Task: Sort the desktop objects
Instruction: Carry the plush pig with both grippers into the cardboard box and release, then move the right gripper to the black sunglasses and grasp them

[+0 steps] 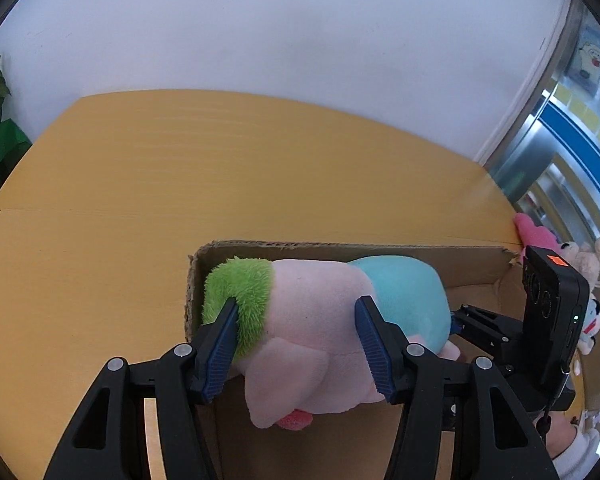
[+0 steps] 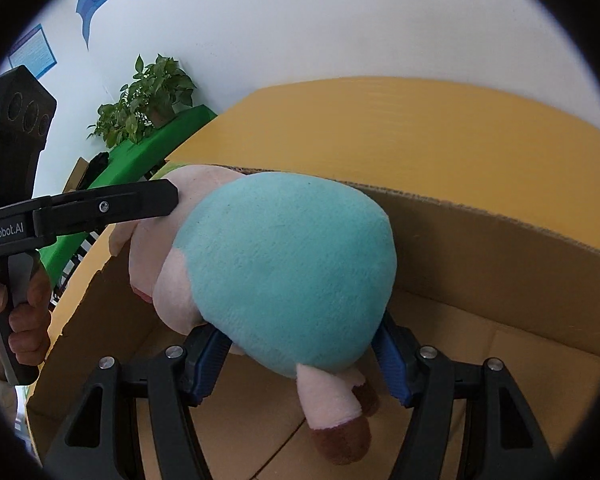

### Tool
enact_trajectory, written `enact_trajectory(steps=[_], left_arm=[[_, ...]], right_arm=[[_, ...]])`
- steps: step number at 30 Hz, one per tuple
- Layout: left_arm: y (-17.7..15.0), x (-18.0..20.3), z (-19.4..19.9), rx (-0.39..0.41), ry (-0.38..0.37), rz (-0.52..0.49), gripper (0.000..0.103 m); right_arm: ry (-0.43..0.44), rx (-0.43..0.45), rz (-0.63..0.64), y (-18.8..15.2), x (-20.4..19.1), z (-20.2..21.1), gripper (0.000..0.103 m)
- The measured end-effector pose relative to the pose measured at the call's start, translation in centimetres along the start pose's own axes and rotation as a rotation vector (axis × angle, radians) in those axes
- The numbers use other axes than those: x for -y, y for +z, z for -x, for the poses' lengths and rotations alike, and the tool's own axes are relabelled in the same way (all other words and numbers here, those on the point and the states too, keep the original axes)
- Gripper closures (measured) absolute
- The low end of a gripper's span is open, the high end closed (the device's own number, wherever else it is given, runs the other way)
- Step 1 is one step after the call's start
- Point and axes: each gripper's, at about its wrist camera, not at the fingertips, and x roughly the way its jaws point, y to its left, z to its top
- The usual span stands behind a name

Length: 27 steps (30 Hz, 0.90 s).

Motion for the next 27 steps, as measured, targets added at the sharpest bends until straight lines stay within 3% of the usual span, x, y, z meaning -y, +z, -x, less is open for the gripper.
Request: enact_trajectory(steps=[4, 7, 11, 15, 17, 21, 27], left_arm=[[-0.1, -1.2, 0.2, -0.034, 0.003, 0.066, 0.039], [0.2, -0.9, 1.7, -0.050, -0.019, 0.087, 0.038], [-0.3, 0.7, 7.8, 0.072, 0.032, 0.002, 0.030], [-3.1, 3.3, 14.7, 0.240, 0.084, -0.091, 0.007], [-4.7, 5.1, 17.0, 0.316, 0.120, -0.126, 0.001], [-10.0, 7.7, 21.5, 0.456, 0.196, -0.179, 0.001], [-18.1, 9.9, 24.6, 0.503, 0.151, -0.216, 0.001]], right_arm=[[-0.002, -0.008, 0.009, 0.4, -0.6, 0.1, 0.028], [-0.028, -0.030, -0.026, 0.2, -0.3, 0.7, 0.028], [-0.055, 0.002, -0.026, 0.0, -1.4, 4.5, 0.028], [-0.124, 0.092, 0.007, -1.5, -4.1, 12.0, 0.026], [-0.184, 0.130, -0.004, -3.0, -5.3, 15.8, 0.023], [-0.347, 0.223, -0.037, -8.0, -8.3, 21.5, 0.022], [-0.401, 0.275, -0.043, -15.6, -11.0, 24.9, 0.022]])
